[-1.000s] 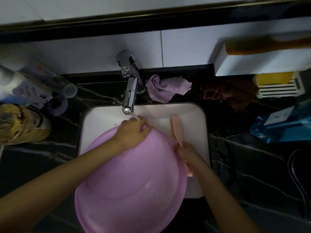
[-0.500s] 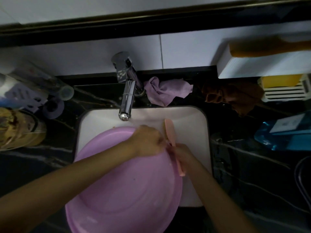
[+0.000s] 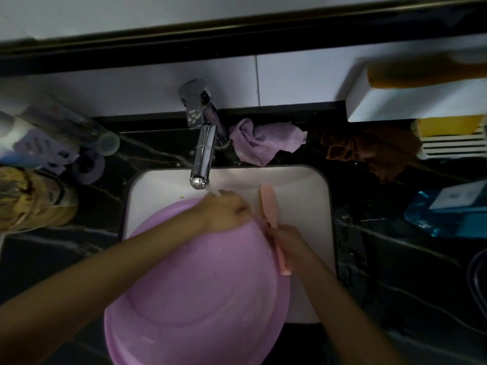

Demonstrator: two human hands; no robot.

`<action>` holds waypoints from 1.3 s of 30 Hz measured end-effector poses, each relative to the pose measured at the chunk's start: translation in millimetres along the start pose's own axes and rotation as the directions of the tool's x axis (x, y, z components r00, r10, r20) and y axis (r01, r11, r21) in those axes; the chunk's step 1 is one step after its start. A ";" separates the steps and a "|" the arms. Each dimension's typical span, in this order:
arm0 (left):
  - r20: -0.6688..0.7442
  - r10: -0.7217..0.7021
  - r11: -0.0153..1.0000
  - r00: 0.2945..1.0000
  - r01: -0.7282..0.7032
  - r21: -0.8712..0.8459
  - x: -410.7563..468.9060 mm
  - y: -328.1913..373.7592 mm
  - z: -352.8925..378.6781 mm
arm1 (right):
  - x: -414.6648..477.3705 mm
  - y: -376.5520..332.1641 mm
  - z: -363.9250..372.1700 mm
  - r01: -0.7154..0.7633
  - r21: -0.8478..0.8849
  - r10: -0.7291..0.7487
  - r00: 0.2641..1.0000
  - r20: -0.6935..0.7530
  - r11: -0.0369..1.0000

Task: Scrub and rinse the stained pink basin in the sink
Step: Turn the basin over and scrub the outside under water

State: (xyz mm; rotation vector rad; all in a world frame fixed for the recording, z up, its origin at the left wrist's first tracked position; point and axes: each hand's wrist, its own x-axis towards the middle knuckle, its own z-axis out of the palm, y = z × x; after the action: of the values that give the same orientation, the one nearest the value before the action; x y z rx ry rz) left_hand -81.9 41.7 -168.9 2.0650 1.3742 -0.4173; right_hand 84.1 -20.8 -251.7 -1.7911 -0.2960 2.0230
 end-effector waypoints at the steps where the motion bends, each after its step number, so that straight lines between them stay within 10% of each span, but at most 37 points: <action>1: 0.017 -0.073 0.996 0.997 0.074 -0.050 -2.8 -9.6 -4.0 | -0.9 -1.0 -1.2 -0.014 -0.015 0.014 1.000 0.008 1.000; 12: -0.044 -0.368 0.903 0.929 0.347 -0.253 -26.5 -29.1 3.4 | -28.7 4.8 -40.5 -0.095 -0.265 0.106 0.994 0.029 0.959; 22: -0.290 -0.492 0.864 0.821 0.419 -0.280 -53.0 -33.7 -29.1 | -35.4 -16.8 5.9 -0.013 0.301 -0.005 0.998 0.059 0.954; 26: -0.297 -0.419 0.908 0.858 0.399 -0.130 -38.8 -10.5 -27.1 | -30.9 -29.8 9.6 -0.030 0.318 -0.007 0.994 0.113 0.947; 31: -0.227 0.091 0.987 0.970 -0.057 0.152 -24.4 35.1 -18.1 | -23.3 -33.7 11.9 -0.029 0.323 -0.027 0.985 0.170 0.946; 39: -0.081 -0.223 0.974 0.972 0.218 -0.065 -7.1 -8.8 -26.8 | -22.5 -39.0 7.0 -0.004 0.209 -0.040 0.978 0.206 0.978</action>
State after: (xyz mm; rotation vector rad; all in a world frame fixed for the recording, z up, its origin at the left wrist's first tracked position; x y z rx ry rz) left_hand -94.7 56.3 -147.3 1.9128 1.6577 -0.3794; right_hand 85.6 4.7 -214.0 -1.4486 -0.1536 2.1462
